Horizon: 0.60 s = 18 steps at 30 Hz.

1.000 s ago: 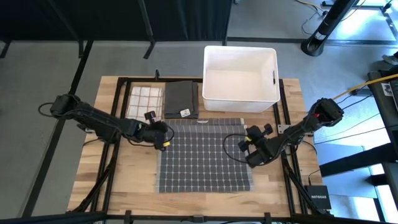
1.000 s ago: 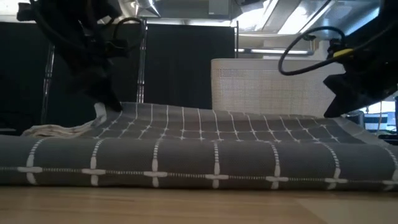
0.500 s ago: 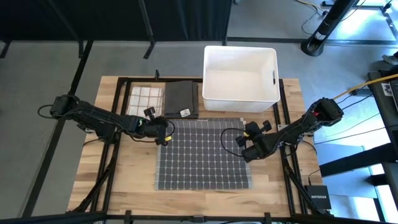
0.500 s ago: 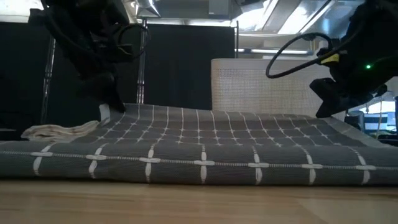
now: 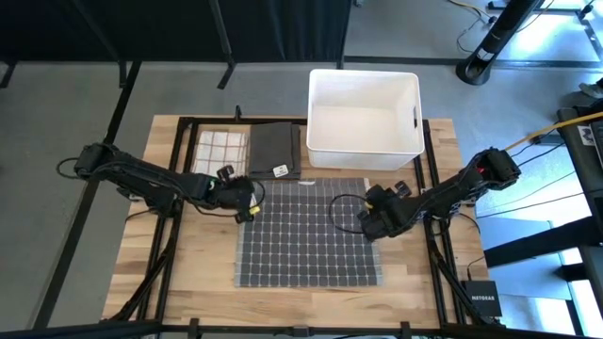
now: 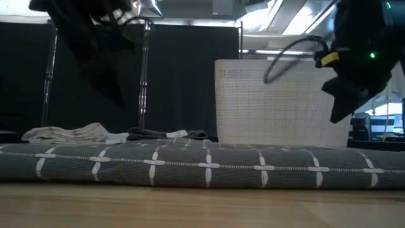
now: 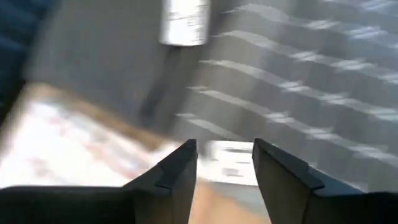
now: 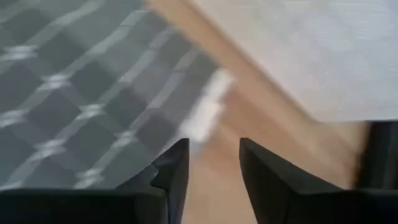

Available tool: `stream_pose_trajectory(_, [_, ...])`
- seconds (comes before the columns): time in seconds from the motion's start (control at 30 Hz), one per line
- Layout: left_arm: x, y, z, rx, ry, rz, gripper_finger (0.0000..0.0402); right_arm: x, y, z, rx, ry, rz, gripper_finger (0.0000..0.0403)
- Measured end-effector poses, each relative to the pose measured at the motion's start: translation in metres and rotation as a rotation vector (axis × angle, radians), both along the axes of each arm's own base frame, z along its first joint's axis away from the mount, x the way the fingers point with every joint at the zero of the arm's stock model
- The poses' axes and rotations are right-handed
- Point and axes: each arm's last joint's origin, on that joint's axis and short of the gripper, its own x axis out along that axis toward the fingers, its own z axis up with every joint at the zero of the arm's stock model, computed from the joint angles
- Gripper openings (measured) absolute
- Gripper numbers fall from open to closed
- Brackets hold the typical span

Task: Fold towel
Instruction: Fold the grey patterned towel

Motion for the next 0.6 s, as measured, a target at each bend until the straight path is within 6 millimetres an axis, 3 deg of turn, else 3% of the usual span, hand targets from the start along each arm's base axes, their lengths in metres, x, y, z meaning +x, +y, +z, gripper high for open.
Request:
stream_pose_trajectory(0.2, [-0.001, -0.033, -0.008, -0.209, -0.052, -0.107, 0.0155, 0.026, 0.028, 0.001, 0.094, -0.231, 0.232, 0.0151])
stream_pose_trajectory(0.37, [-0.011, -0.055, -0.037, -0.302, -0.039, -0.115, 0.0155, 0.038, 0.044, -0.007, 0.106, -0.440, 0.309, 0.0150])
stream_pose_trajectory(0.5, [-0.020, -0.069, -0.062, -0.360, 0.003, -0.112, 0.0155, 0.040, 0.050, -0.026, 0.170, -0.404, 0.338, 0.0149])
stream_pose_trajectory(0.6, [-0.020, -0.077, -0.070, -0.356, 0.009, -0.097, 0.0155, 0.041, 0.053, -0.039, 0.230, -0.331, 0.356, 0.0149])
